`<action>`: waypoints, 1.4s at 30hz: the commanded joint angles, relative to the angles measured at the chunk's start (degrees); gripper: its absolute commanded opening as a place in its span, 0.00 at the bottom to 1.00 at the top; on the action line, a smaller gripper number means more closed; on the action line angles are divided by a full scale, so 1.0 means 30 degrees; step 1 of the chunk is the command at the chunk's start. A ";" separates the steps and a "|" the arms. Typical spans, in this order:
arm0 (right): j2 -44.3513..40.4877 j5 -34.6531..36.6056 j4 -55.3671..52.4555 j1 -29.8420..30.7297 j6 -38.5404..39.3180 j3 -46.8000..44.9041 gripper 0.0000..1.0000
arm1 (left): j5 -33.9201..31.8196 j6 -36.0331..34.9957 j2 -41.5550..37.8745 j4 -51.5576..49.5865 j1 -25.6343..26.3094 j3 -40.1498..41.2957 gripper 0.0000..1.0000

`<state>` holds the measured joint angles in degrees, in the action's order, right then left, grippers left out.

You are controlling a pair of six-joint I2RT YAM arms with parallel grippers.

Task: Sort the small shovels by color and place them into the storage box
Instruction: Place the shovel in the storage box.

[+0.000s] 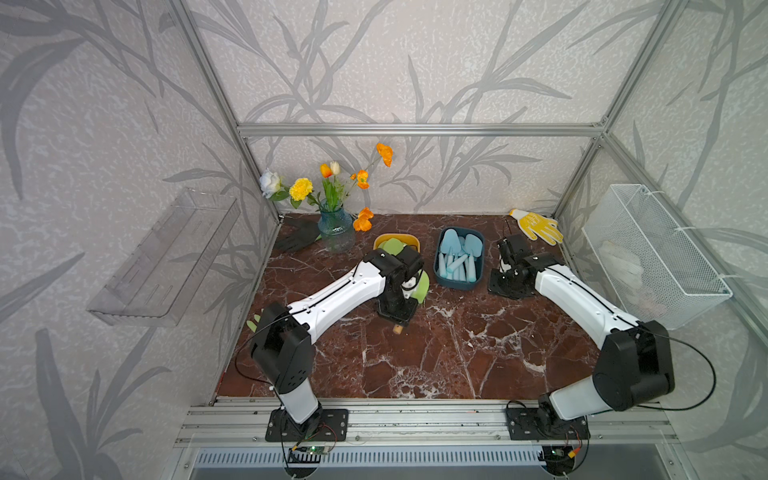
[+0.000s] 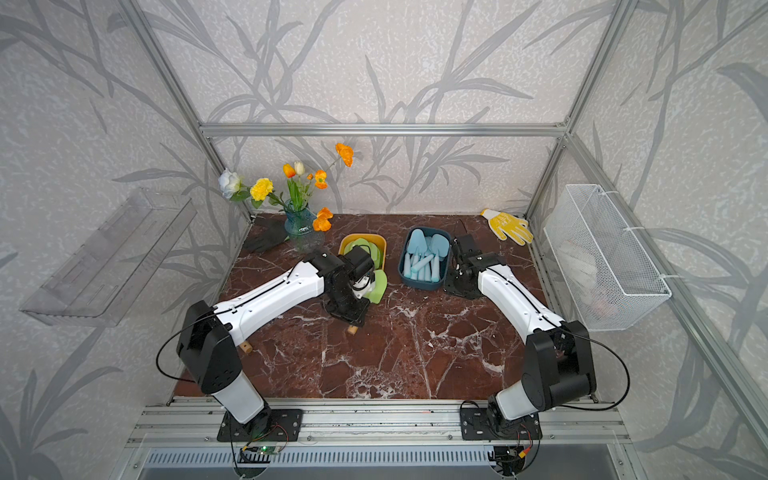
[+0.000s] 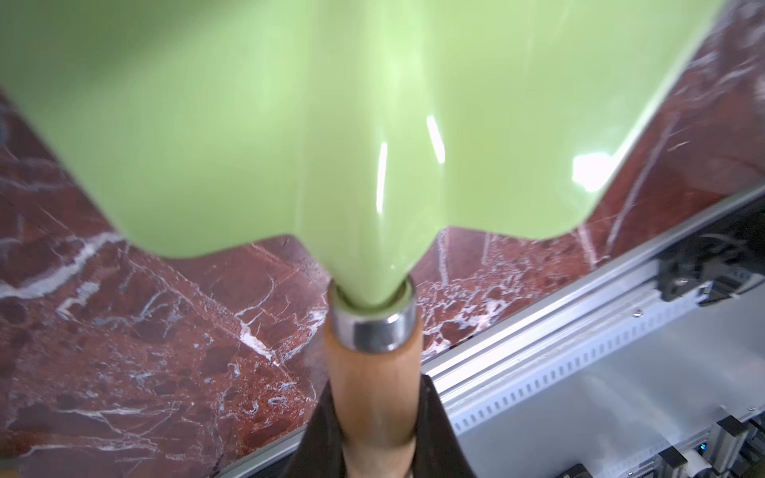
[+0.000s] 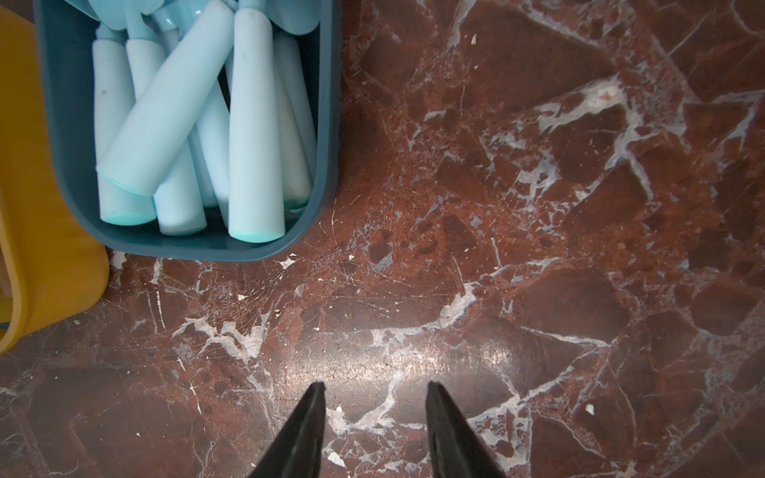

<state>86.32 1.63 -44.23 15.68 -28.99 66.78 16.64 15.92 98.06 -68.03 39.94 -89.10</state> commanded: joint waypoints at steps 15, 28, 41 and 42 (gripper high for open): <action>-0.1435 0.1803 -0.2073 -0.0244 0.0986 0.1023 0.42 | -0.0491 0.2834 0.9482 0.0880 -0.5705 -0.9832 0.00; -0.2378 0.2189 -0.1998 -0.0540 0.0834 -0.0049 0.42 | 0.0193 0.3302 0.8969 0.0818 -0.6254 -0.7406 0.55; -0.3098 0.3147 -0.1420 -0.1301 0.0846 -0.0705 0.43 | -0.2075 0.4231 0.1907 0.4932 -0.6254 -0.1625 0.84; -0.3236 0.3291 -0.1246 -0.1500 0.0873 -0.0959 0.43 | -0.2798 0.4257 0.0806 0.5850 -0.6254 -0.0501 0.91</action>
<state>78.50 9.04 -48.73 12.53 -26.55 65.69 13.87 28.01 108.07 -56.64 21.28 -95.77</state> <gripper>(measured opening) 0.427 0.868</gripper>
